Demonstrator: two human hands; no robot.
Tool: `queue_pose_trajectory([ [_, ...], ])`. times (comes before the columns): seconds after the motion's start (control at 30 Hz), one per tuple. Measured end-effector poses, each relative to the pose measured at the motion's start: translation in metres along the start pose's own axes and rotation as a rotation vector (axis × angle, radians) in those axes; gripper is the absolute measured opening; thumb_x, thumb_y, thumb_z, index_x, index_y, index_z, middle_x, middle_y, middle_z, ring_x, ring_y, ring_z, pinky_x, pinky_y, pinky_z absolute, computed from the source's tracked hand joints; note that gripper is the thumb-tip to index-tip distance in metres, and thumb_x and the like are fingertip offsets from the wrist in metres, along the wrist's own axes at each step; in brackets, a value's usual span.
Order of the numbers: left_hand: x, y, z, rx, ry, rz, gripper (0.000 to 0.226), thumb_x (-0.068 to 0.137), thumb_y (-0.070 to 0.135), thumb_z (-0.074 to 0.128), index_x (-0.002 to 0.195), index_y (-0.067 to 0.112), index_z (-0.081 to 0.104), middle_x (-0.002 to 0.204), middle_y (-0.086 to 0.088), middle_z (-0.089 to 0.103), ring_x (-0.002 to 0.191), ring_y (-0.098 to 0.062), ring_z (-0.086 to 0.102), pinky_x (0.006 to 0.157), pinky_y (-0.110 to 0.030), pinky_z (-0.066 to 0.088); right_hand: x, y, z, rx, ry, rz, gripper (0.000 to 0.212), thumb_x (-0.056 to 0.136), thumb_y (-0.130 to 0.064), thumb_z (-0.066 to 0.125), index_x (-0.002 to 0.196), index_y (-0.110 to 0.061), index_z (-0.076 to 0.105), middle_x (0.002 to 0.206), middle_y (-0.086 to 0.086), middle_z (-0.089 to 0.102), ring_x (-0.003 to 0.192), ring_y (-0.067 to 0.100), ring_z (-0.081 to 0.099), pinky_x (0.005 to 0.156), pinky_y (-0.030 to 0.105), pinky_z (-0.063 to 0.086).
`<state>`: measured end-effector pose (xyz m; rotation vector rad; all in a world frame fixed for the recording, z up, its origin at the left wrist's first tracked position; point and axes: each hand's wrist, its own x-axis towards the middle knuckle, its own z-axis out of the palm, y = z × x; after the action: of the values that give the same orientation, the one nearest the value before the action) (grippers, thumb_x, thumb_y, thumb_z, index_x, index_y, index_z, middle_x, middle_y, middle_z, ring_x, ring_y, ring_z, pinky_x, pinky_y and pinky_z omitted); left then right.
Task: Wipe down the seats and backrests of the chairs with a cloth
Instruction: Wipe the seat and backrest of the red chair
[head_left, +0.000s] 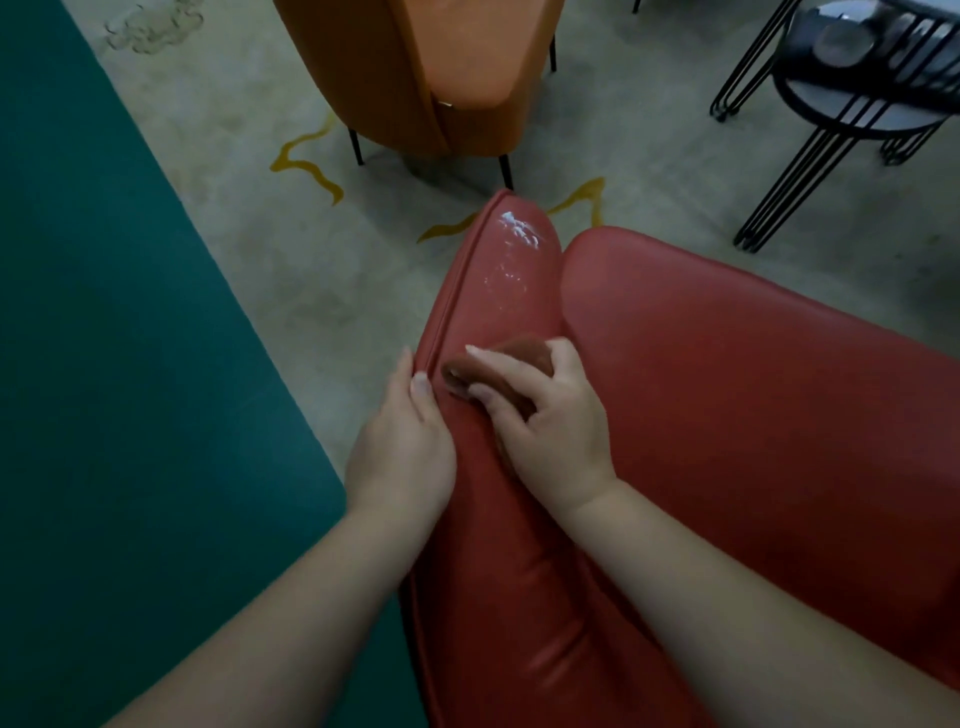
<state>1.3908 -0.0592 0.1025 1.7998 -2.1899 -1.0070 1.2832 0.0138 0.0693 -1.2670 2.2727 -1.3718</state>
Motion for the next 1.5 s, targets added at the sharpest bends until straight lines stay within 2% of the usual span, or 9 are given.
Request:
queue_pose_trajectory([
  [0.13, 0.046, 0.026, 0.006, 0.067, -0.046, 0.070, 0.047, 0.103, 0.038, 0.023, 0.147, 0.025, 0.034, 0.138, -0.015, 0.052, 0.124, -0.035, 0.049, 0.100, -0.036, 0.037, 0.063, 0.011, 0.009, -0.040, 0.028, 0.080, 0.031, 0.086, -0.034, 0.069, 0.117, -0.033, 0.070, 0.104, 0.009, 0.054, 0.096, 0.023, 0.059, 0.083, 0.038, 0.051],
  [0.37, 0.056, 0.032, 0.016, 0.154, 0.045, 0.118, 0.048, 0.101, 0.044, 0.022, 0.145, 0.031, 0.036, 0.122, -0.021, 0.061, 0.109, -0.042, 0.056, 0.091, -0.042, 0.042, 0.023, 0.028, -0.001, 0.153, 0.007, 0.063, 0.033, 0.085, -0.040, 0.064, 0.118, -0.040, 0.066, 0.102, -0.002, 0.053, 0.095, 0.008, 0.059, 0.087, 0.019, 0.049],
  [0.53, 0.055, 0.035, 0.018, 0.192, 0.093, 0.135, 0.049, 0.099, 0.043, 0.023, 0.144, 0.029, 0.039, 0.111, -0.022, 0.065, 0.096, -0.043, 0.059, 0.083, -0.043, 0.045, 0.076, 0.042, -0.004, 0.423, 0.202, 0.415, 0.027, 0.089, -0.039, 0.056, 0.114, -0.046, 0.064, 0.110, -0.005, 0.058, 0.100, -0.002, 0.057, 0.093, 0.006, 0.039],
  [0.63, 0.054, 0.035, 0.018, 0.184, 0.089, 0.124, 0.050, 0.098, 0.044, 0.022, 0.144, 0.031, 0.038, 0.111, -0.020, 0.065, 0.095, -0.042, 0.059, 0.081, -0.042, 0.044, 0.129, 0.061, -0.005, 0.499, 0.299, 0.527, 0.032, 0.097, -0.034, 0.052, 0.127, -0.030, 0.063, 0.124, 0.002, 0.058, 0.110, -0.001, 0.055, 0.105, 0.020, 0.039],
  [0.77, 0.056, 0.034, 0.018, 0.178, 0.090, 0.112, 0.050, 0.097, 0.045, 0.022, 0.144, 0.034, 0.037, 0.115, -0.016, 0.065, 0.100, -0.039, 0.059, 0.081, -0.038, 0.042, 0.167, 0.081, 0.017, 0.488, 0.155, 0.618, 0.036, 0.100, -0.036, 0.047, 0.133, -0.029, 0.058, 0.133, 0.003, 0.051, 0.118, 0.009, 0.053, 0.110, 0.031, 0.038],
  [1.0, 0.054, 0.034, 0.018, 0.193, 0.072, 0.128, 0.052, 0.094, 0.047, 0.018, 0.141, 0.036, 0.037, 0.115, -0.011, 0.066, 0.097, -0.036, 0.060, 0.075, -0.035, 0.039, 0.142, 0.076, 0.023, 0.328, 0.059, 0.317, 0.035, 0.094, -0.043, 0.051, 0.129, -0.045, 0.057, 0.113, -0.009, 0.044, 0.102, -0.004, 0.049, 0.091, 0.001, 0.034],
  [1.17, 0.055, 0.037, 0.019, 0.199, 0.063, 0.125, 0.055, 0.092, 0.048, 0.016, 0.142, 0.036, 0.035, 0.123, -0.008, 0.063, 0.103, -0.035, 0.060, 0.082, -0.037, 0.043, 0.155, 0.074, 0.026, 0.273, 0.059, 0.277, 0.034, 0.096, -0.037, 0.049, 0.129, -0.039, 0.059, 0.110, -0.004, 0.047, 0.111, 0.015, 0.052, 0.102, 0.024, 0.040],
  [1.3, 0.055, 0.036, 0.020, 0.208, 0.075, 0.127, 0.055, 0.093, 0.048, 0.017, 0.142, 0.035, 0.036, 0.123, -0.008, 0.063, 0.103, -0.035, 0.060, 0.082, -0.037, 0.043, 0.180, 0.078, 0.031, 0.251, 0.050, 0.427, 0.036, 0.099, -0.041, 0.045, 0.133, -0.040, 0.055, 0.114, -0.005, 0.041, 0.117, 0.014, 0.047, 0.097, 0.019, 0.032],
  [1.5, 0.056, 0.036, 0.019, 0.211, 0.066, 0.134, 0.055, 0.092, 0.047, 0.017, 0.142, 0.035, 0.036, 0.126, -0.008, 0.062, 0.105, -0.035, 0.059, 0.082, -0.037, 0.043, 0.115, 0.061, 0.023, 0.179, 0.015, 0.080, 0.041, 0.091, -0.049, 0.051, 0.130, -0.041, 0.057, 0.107, -0.002, 0.049, 0.104, 0.011, 0.055, 0.095, 0.022, 0.044],
])
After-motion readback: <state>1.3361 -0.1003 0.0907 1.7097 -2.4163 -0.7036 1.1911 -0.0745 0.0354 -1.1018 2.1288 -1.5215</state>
